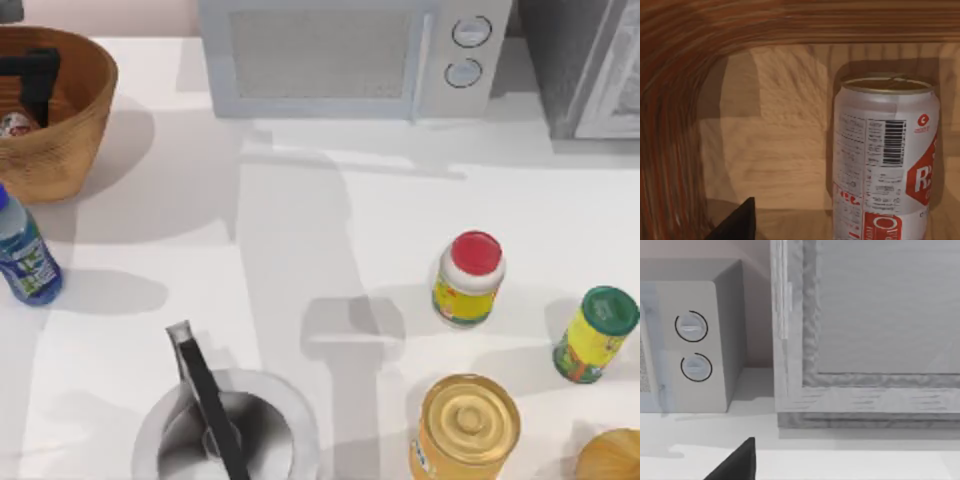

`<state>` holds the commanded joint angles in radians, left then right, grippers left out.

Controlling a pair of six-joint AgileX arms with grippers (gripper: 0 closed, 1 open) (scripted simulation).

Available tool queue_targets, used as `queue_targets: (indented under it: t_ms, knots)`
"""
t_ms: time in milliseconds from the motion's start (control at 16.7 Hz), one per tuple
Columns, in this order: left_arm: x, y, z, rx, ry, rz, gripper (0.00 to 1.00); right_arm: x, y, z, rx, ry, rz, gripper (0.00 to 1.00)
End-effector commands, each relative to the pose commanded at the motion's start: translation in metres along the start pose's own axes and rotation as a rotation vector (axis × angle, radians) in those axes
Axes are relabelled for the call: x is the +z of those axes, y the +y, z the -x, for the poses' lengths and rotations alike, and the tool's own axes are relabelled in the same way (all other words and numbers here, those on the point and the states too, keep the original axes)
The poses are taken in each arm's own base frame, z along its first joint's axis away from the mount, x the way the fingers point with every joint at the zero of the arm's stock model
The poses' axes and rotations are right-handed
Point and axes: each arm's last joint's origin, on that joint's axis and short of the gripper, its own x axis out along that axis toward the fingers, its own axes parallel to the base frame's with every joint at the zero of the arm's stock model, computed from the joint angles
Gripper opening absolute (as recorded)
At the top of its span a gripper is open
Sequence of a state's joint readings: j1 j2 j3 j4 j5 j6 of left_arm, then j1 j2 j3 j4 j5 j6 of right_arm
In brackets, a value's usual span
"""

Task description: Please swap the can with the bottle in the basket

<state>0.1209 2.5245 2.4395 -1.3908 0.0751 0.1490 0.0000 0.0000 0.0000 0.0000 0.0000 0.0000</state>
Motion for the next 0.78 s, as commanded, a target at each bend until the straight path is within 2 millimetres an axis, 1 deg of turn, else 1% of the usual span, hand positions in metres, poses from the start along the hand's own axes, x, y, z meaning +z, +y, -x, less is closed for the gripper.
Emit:
queue_targets:
  t_ms: [180,240,360,480,660,780]
  knots:
    - [0.000,0.000,0.000,0.000,0.000,0.000,1.00,0.000,0.000,0.000,0.000,0.000,0.000,1.00]
    - [0.000,-0.003,0.000,0.000,-0.001,-0.005,1.00,0.000,0.000,0.000,0.000,0.000,0.000,1.00]
    - [0.001,-0.002,-0.005,0.000,0.001,-0.001,1.00,0.000,0.000,0.000,0.000,0.000,0.000,1.00]
    - [0.001,-0.001,-0.020,0.000,0.001,0.000,1.00,0.000,0.000,0.000,0.000,0.000,0.000,1.00]
    - [0.001,0.000,-0.048,0.001,-0.004,0.000,1.00,0.000,0.000,0.000,0.000,0.000,0.000,1.00]
    - [0.000,0.000,-0.059,0.000,0.000,0.000,1.00,0.000,0.000,0.000,0.000,0.000,0.000,1.00]
